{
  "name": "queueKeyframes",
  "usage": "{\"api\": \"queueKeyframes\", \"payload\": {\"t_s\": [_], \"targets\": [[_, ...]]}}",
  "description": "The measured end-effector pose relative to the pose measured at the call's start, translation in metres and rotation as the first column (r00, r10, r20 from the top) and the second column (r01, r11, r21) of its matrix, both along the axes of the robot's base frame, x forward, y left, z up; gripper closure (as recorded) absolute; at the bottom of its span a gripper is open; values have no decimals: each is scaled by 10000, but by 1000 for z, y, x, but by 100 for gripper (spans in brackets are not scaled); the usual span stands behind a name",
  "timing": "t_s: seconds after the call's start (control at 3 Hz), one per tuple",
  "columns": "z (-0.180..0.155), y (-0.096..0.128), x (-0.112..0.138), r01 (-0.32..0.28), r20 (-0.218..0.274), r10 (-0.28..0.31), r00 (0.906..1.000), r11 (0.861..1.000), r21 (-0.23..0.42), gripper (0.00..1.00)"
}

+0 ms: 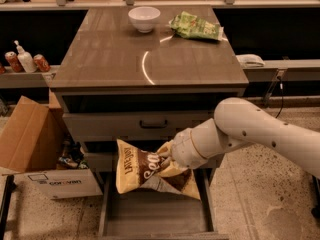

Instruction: Place brown chip bag into bottom drawer

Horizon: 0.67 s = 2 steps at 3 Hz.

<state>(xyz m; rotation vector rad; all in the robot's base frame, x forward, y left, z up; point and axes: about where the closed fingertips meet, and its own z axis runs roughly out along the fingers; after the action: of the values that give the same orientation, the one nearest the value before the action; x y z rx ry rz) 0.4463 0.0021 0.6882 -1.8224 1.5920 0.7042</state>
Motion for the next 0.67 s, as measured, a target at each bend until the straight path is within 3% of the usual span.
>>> {"api": "queueKeyframes", "payload": {"t_s": [0.33, 0.67], "targets": [[-44, -15, -23, 669, -577, -695, 9959, 9967, -448, 100], [-44, -15, -24, 651, -589, -677, 9960, 9968, -455, 100]]}}
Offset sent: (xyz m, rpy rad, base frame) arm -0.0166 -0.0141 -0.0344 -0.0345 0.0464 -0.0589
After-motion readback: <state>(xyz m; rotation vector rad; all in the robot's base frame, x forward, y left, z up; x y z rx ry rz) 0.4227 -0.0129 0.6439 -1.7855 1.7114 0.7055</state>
